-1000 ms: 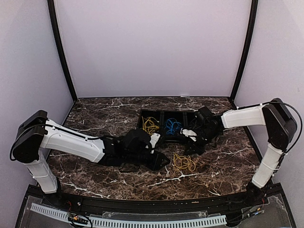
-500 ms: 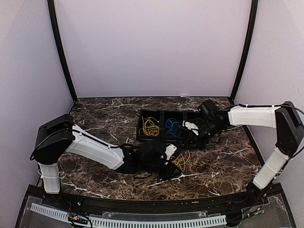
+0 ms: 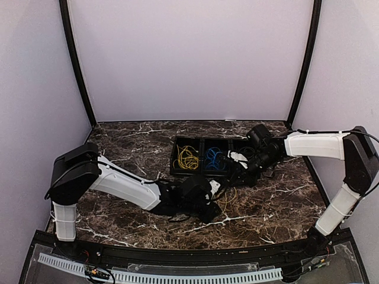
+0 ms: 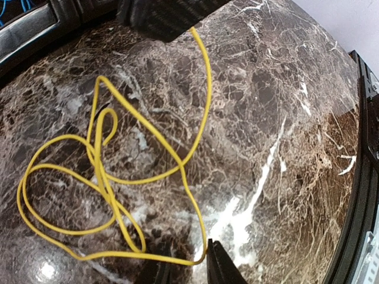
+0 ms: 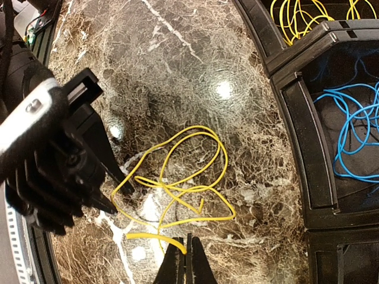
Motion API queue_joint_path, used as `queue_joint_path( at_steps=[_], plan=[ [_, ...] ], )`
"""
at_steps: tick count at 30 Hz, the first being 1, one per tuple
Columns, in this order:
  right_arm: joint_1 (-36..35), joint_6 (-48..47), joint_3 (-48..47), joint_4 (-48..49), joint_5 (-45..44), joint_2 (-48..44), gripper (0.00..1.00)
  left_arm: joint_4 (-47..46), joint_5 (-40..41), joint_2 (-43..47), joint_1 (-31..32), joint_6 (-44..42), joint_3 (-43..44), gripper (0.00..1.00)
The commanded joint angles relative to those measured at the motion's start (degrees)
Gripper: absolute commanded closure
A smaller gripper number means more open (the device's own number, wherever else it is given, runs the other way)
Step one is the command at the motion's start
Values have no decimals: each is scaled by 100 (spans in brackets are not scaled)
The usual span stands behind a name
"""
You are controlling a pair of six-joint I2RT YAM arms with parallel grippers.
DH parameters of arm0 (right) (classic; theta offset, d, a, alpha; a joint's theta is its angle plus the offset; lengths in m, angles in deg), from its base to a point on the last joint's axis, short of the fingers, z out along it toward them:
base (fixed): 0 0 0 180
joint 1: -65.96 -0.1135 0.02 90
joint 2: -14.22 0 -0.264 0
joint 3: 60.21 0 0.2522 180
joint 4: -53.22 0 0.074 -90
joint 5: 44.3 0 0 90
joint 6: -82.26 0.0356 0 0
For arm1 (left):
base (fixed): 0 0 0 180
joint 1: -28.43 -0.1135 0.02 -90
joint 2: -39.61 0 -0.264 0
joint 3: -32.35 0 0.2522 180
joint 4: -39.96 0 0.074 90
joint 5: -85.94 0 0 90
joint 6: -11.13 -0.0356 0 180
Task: Untangle the cables
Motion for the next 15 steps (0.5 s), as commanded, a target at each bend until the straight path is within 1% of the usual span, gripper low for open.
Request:
queue_joint_path(
  at_steps=[1,3,6,9,13,15],
  plan=[
    [3,32,-42,25,116,22,100,106,219,704,13,142,-367,78],
    [5,38,-40,34,116,9,100,49,299,813,13,249,-567,77],
    [9,34,-42,47,108,21,100,171,326,732,13,282,-524,77],
    [24,30,-37,42,99,20,100,215,304,598,13,338,-451,75],
    [58,38,-68,12,89,-20,100,402,86,680,18,257,-493,69],
    [95,39,-105,-22,132,-89,100,199,-92,896,22,194,-811,69]
  ],
)
